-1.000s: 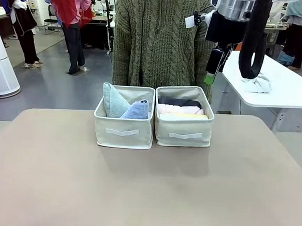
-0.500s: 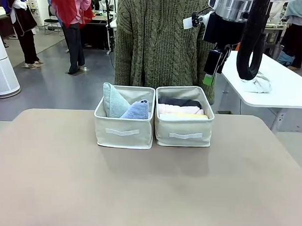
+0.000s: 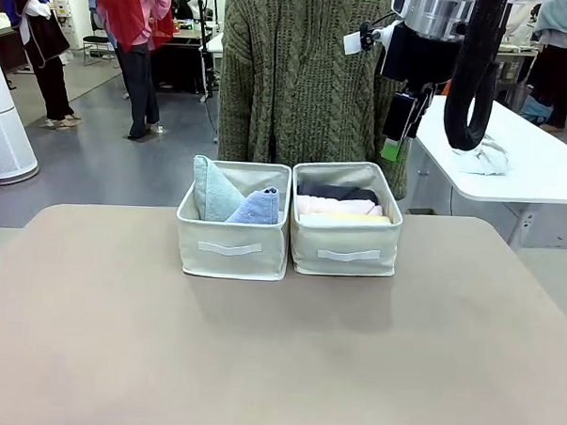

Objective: Sort the towels based on their folding style.
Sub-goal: Pick up another triangle-folded towel from the table and place it in the left Fabric basket.

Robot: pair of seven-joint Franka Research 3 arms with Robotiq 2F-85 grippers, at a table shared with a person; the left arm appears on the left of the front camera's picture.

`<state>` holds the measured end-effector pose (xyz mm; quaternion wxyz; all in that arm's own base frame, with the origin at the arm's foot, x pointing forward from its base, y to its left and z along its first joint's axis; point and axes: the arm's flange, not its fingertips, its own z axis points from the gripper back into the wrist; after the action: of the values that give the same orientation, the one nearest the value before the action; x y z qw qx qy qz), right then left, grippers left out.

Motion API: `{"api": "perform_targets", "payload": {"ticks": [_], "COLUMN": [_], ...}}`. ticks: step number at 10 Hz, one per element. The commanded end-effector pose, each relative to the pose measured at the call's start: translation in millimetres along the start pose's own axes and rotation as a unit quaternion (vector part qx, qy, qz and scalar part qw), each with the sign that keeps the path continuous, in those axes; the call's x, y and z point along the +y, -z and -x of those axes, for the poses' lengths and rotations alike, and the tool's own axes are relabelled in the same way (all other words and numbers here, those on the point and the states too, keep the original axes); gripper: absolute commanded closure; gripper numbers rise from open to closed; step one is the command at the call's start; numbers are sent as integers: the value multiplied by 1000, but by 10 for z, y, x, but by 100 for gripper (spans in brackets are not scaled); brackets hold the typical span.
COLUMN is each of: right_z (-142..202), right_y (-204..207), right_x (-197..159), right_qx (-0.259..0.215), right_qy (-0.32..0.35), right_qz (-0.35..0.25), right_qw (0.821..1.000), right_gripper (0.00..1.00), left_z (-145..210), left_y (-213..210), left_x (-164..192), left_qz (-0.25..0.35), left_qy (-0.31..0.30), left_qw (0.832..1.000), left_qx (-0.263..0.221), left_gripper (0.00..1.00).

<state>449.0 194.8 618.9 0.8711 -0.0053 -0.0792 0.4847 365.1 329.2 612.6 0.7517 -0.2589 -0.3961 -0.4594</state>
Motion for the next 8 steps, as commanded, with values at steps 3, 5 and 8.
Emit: {"api": "perform_targets", "payload": {"ticks": [3, 5, 8], "right_z": [416, 932, 1717], "right_y": [-352, -559, -333], "right_x": [-356, -891, -1541], "right_qx": [-98, -218, -339], "right_qy": [-117, -172, -146], "right_qz": [-188, -265, -248], "right_qw": [970, 923, 896], "right_gripper": [0, 0, 0], "left_z": [-2, -2, -2], "left_y": [-15, -15, -15], "left_x": [-13, -13, -13], "left_qz": [-2, -2, -2], "left_qy": [9, 9, 9], "left_qw": [1000, 1000, 1000], "left_qx": [-3, -3, -3], "left_gripper": [0, 0, 0]}}
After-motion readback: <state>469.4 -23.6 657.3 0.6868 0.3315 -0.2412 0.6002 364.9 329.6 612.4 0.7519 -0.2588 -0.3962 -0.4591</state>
